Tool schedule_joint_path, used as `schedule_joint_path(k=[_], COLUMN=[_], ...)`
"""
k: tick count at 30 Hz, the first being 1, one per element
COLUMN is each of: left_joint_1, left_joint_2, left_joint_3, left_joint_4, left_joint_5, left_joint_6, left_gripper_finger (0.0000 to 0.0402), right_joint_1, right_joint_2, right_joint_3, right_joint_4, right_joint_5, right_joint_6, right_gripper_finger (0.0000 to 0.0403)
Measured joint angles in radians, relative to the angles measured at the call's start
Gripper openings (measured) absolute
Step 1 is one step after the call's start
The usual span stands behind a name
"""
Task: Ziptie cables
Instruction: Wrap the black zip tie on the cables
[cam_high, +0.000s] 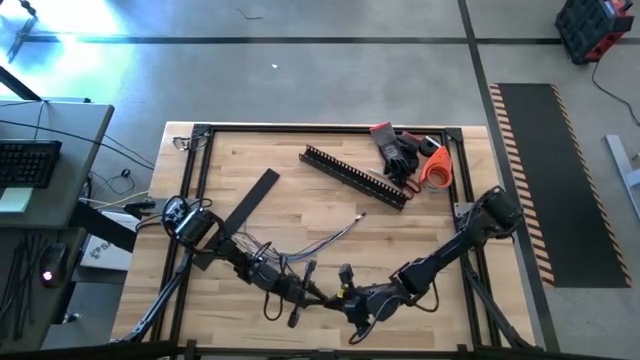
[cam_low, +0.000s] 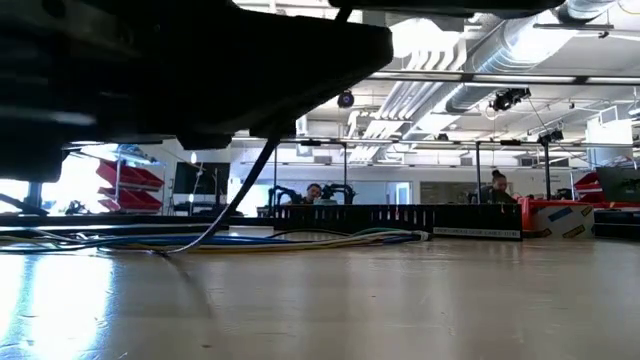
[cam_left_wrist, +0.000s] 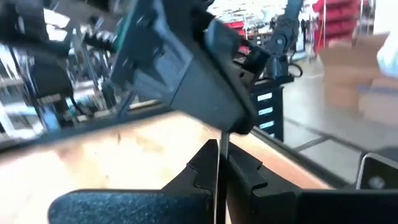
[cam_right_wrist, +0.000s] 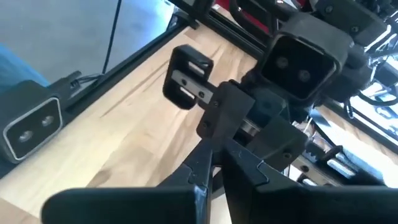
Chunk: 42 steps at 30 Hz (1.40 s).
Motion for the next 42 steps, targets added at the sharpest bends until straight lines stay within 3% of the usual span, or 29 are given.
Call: schedule_joint_path(k=[5,11,21,24,28,30,37,42], left_joint_1=[-0.002,-0.026,-0.061,-0.081,-0.121,-0.138,-0.163,-0.152], left_joint_2=[0.0,-0.003,-0.124,-0.19,-0.31,-0.37,-0.501,-0.489], left_joint_3=[0.0,0.0,0.0,0.0,0.0,0.0,0.0,0.0], left_joint_4=[-0.002,-0.022,-0.111,-0.24,-0.521,-0.67,-1.0,-1.138], left_joint_5=[-0.034,-0.074,-0.075,-0.151,-0.411,-0.494,-0.512,-0.488], left_joint_6=[-0.032,-0.048,-0.016,0.031,0.047,0.011,-0.224,-0.35], left_gripper_finger=[0.001,0.0062,0.0151,0.0157,0.0151,0.0146,0.0141,0.0141], right_joint_1=[0.036,0.081,0.108,0.121,0.135,0.138,0.154,0.183], right_joint_2=[0.0,0.0,-0.001,-0.026,-0.056,-0.058,-0.058,-0.058], right_joint_3=[0.0,0.0,0.0,0.005,0.084,0.137,0.283,0.32], right_joint_4=[-0.002,-0.046,-0.164,-0.216,-0.441,-0.569,-0.903,-0.947], right_joint_5=[0.025,0.096,0.039,0.018,0.015,0.014,-0.089,-0.094], right_joint_6=[0.011,0.066,0.201,0.232,0.325,0.375,0.552,0.524], right_gripper_finger=[0.0004,0.0002,0.0001,0.0,0.0,0.0,0.0,0.0])
